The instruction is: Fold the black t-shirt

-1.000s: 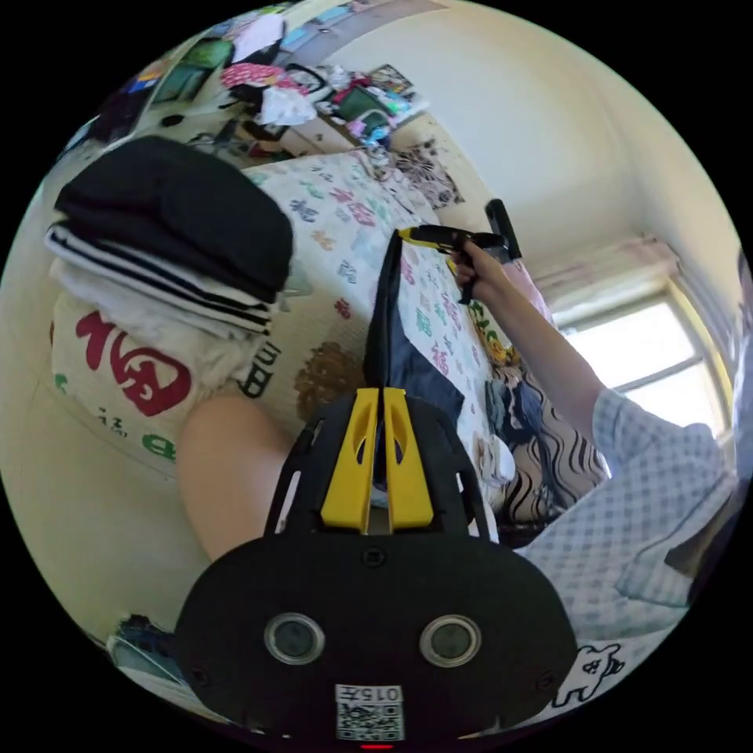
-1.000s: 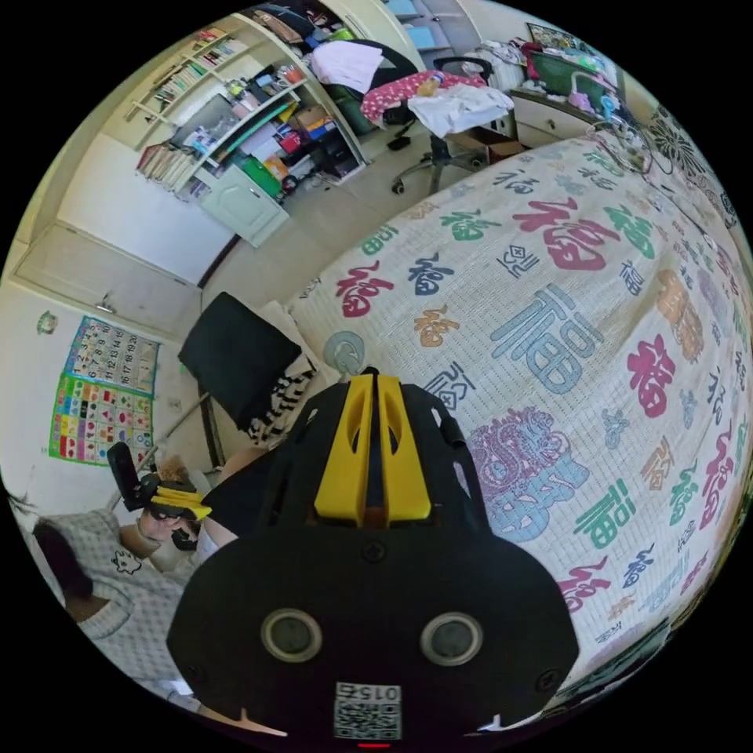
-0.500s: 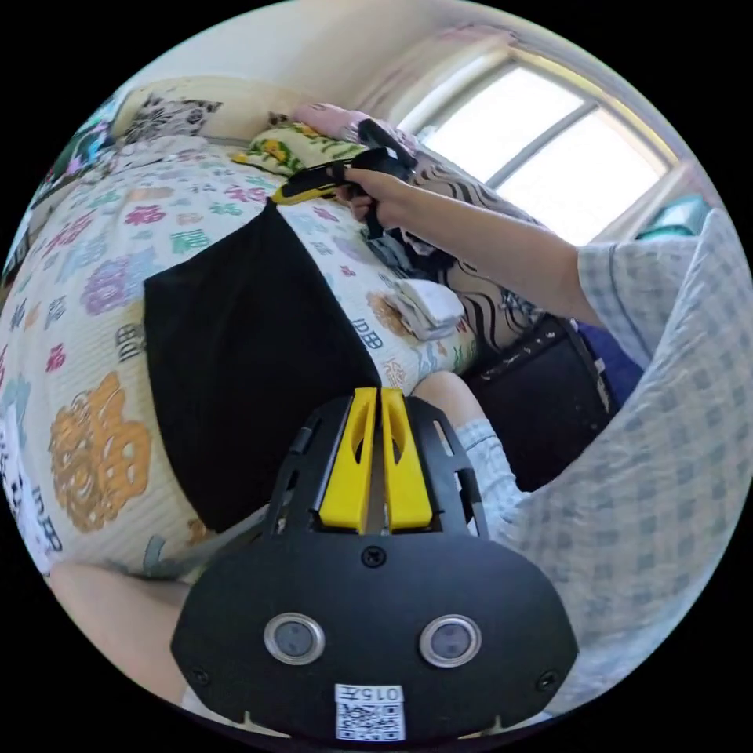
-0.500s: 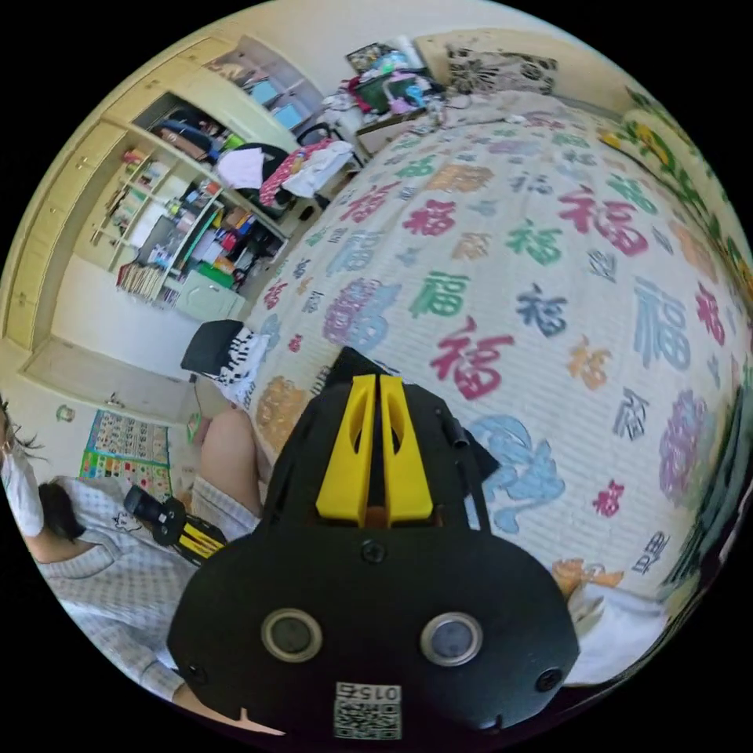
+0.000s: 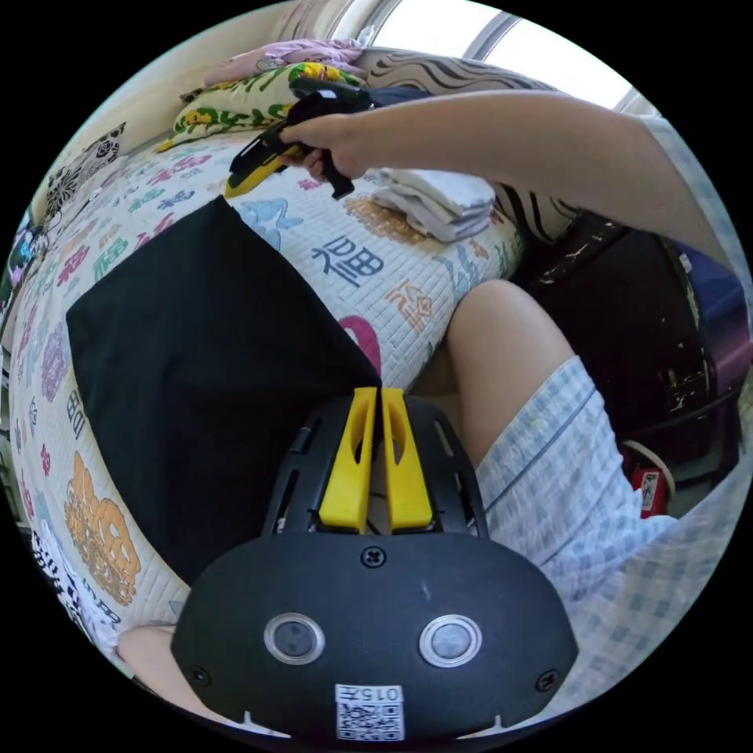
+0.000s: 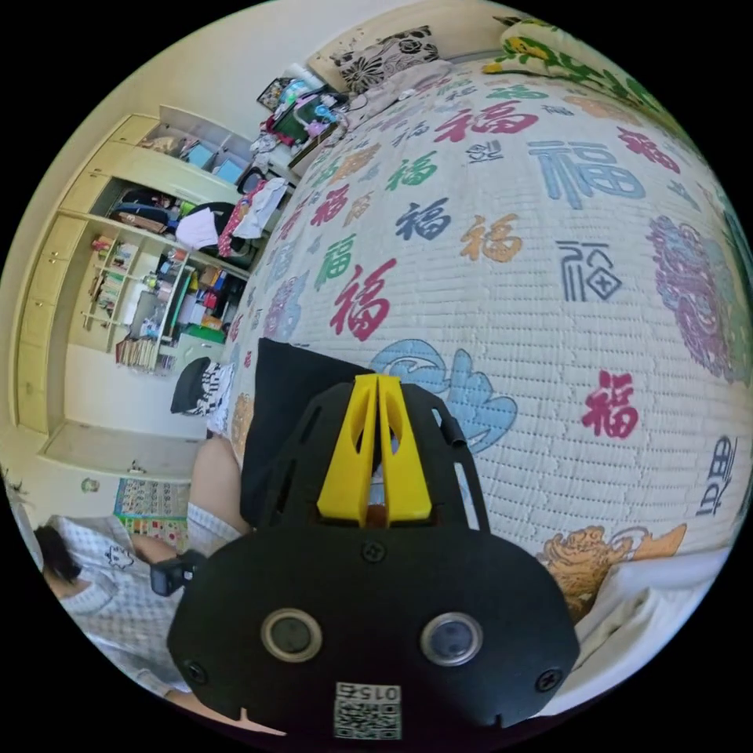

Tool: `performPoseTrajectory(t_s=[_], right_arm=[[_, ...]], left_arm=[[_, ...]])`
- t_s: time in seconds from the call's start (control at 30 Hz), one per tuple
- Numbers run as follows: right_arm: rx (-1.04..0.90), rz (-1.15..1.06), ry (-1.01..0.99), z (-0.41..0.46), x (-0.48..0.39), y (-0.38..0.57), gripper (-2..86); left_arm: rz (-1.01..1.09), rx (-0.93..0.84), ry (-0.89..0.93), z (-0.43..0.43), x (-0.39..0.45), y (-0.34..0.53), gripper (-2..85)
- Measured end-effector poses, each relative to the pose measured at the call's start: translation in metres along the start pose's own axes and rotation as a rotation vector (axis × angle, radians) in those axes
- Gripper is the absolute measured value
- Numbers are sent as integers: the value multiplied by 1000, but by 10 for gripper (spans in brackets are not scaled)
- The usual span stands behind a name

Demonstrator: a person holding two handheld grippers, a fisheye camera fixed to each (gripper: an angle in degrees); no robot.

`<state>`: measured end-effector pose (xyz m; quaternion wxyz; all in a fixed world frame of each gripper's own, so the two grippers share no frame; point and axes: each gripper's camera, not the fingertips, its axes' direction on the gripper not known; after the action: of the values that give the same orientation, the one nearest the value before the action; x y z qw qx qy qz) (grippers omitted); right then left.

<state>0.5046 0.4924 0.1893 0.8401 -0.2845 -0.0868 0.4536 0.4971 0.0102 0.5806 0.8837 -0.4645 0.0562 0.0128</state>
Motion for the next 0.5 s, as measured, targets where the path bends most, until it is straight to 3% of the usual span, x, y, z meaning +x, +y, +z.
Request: performPoseTrajectory(t_s=[0.1,0.27,0.4,0.5], right_arm=[[39,27,-84,-14,17,15,7],[61,-59,-153,-37,6,65,54],[-60,-47,-143,-26,-10,124,104],[-179,-1,-161,-2,-10,159,105]], left_arm=[[9,-54,61,8,-7,-10,45],[58,31,303,-38,-23,-15,57],[-186,216,273,-99,-95,8,56],[-384,202,194,-100,-156,35,56]])
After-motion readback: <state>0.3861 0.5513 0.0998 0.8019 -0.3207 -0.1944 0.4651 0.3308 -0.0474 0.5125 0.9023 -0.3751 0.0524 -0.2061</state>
